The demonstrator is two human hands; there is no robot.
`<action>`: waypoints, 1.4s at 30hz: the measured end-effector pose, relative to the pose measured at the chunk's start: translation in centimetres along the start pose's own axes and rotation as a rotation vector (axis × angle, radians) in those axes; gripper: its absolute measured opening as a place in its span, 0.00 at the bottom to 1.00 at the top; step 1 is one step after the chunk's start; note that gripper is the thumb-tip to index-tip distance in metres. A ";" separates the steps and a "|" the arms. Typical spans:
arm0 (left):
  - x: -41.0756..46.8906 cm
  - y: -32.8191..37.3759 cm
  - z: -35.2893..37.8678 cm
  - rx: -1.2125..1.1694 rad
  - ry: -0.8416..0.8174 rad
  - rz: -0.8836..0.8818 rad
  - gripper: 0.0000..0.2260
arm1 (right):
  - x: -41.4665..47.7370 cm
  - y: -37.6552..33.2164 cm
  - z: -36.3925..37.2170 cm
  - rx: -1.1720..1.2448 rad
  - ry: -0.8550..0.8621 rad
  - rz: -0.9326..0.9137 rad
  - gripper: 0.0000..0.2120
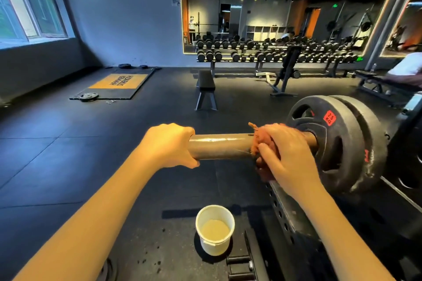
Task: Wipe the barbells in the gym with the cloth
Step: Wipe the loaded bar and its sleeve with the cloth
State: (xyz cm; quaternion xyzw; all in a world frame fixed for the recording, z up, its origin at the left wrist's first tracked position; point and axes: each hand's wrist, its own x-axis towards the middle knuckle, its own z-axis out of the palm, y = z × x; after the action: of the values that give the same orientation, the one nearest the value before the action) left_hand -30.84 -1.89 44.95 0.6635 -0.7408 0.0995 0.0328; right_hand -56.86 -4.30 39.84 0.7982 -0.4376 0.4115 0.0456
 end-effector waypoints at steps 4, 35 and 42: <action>-0.5 0.1 1.2 0.040 0.191 0.002 0.19 | 3.8 1.3 -0.5 0.055 0.067 0.344 0.07; 0.7 -0.5 -0.8 -0.151 -0.197 0.037 0.25 | 1.4 -2.2 0.9 -0.004 -0.091 -0.009 0.22; -0.3 -0.3 1.1 0.041 0.170 0.053 0.20 | 4.1 -0.9 1.1 -0.153 0.060 0.353 0.17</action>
State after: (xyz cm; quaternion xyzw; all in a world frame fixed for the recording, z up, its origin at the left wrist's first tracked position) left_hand -30.46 -1.86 43.84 0.6334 -0.7504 0.1714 0.0792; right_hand -54.38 -6.91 42.29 0.6904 -0.5994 0.4023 0.0465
